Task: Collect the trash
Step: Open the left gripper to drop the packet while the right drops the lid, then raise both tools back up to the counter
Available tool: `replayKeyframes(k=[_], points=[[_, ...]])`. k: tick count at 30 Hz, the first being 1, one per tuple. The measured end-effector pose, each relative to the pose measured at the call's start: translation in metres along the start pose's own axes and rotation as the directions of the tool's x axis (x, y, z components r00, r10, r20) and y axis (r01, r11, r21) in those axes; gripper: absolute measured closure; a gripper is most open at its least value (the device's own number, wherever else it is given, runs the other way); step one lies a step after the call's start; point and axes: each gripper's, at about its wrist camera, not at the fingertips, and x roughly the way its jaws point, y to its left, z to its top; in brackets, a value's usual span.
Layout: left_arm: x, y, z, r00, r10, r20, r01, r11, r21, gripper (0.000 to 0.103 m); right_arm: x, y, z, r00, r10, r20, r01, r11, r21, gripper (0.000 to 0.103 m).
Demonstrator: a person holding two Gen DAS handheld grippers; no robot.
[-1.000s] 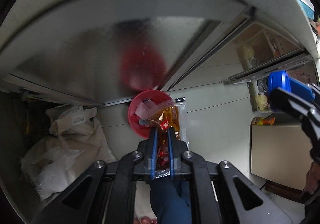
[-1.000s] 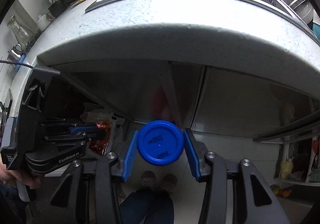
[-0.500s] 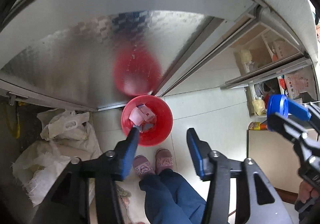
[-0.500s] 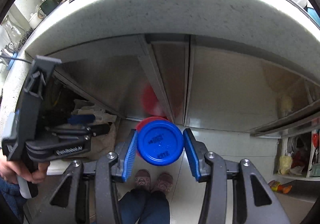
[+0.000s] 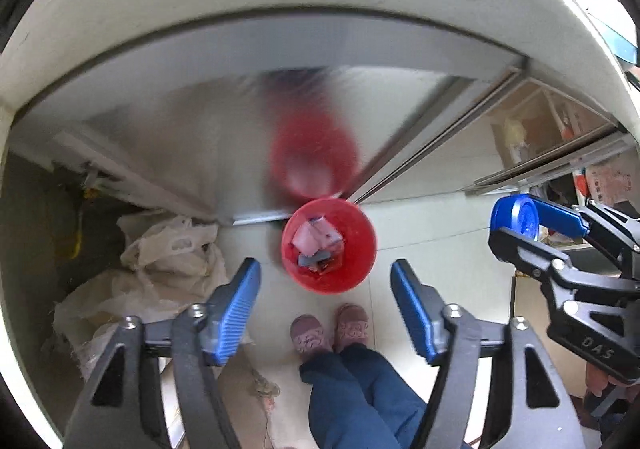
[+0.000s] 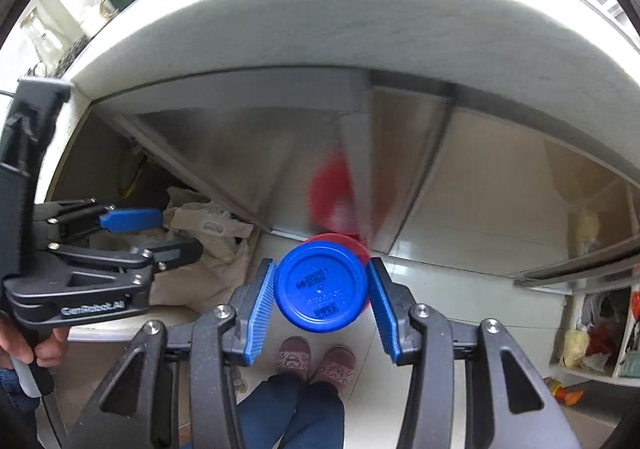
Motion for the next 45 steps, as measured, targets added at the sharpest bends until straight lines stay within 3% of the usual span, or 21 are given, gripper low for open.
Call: replayKeyframes(k=[5,8,13,18,22,26,30,32,35,45], points=[[-0.005,0.020,-0.006,1.000,0.021,0.017,-0.021,0.999,-0.025,0.019,0.019,0.013,-0.002,0.999,0.021,-0.038,-0.023,0.999,-0.046,0.060],[-0.010,0.029,-0.010,0.999,-0.013,0.042,0.014,1.000,-0.022,0.014,0.027,0.019,-0.002,0.999,0.019,-0.051,-0.023,0.997,-0.073,0.060],[-0.010,0.034,-0.012,0.998,0.043,0.047,-0.043,0.999,-0.013,0.013,0.030,0.026,-0.001,0.998,0.002,-0.058,-0.009,0.994,-0.110,0.060],[-0.009,0.038,-0.014,0.998,0.054,0.029,-0.054,0.998,-0.015,0.013,0.040,0.031,0.004,0.997,-0.014,-0.074,0.003,0.990,-0.141,0.059],[-0.014,0.044,-0.015,0.998,0.056,0.030,-0.056,0.998,-0.020,0.013,0.037,0.034,0.004,0.996,0.010,-0.083,-0.021,0.990,-0.140,0.034],[-0.028,0.043,-0.015,0.997,0.058,0.050,-0.057,0.998,-0.017,0.010,0.033,0.040,0.003,0.996,-0.007,-0.087,-0.006,0.988,-0.153,0.026],[-0.058,0.039,-0.014,0.997,0.035,0.071,-0.035,0.999,0.005,0.009,0.013,0.044,0.005,0.996,0.007,-0.092,-0.020,0.990,-0.143,0.019],[-0.077,0.035,-0.015,0.995,0.044,0.091,-0.046,0.999,0.020,0.000,-0.007,0.046,0.007,0.997,0.003,-0.071,-0.013,0.989,-0.145,0.013],[-0.105,0.029,-0.013,0.992,0.047,0.120,-0.050,0.999,0.020,0.000,-0.034,0.049,0.011,0.999,-0.003,-0.034,-0.002,0.990,-0.139,0.004],[-0.188,0.011,0.003,0.968,0.083,0.239,-0.084,0.996,-0.002,0.000,-0.128,0.051,0.035,0.994,-0.012,0.105,0.030,0.984,-0.173,0.001]])
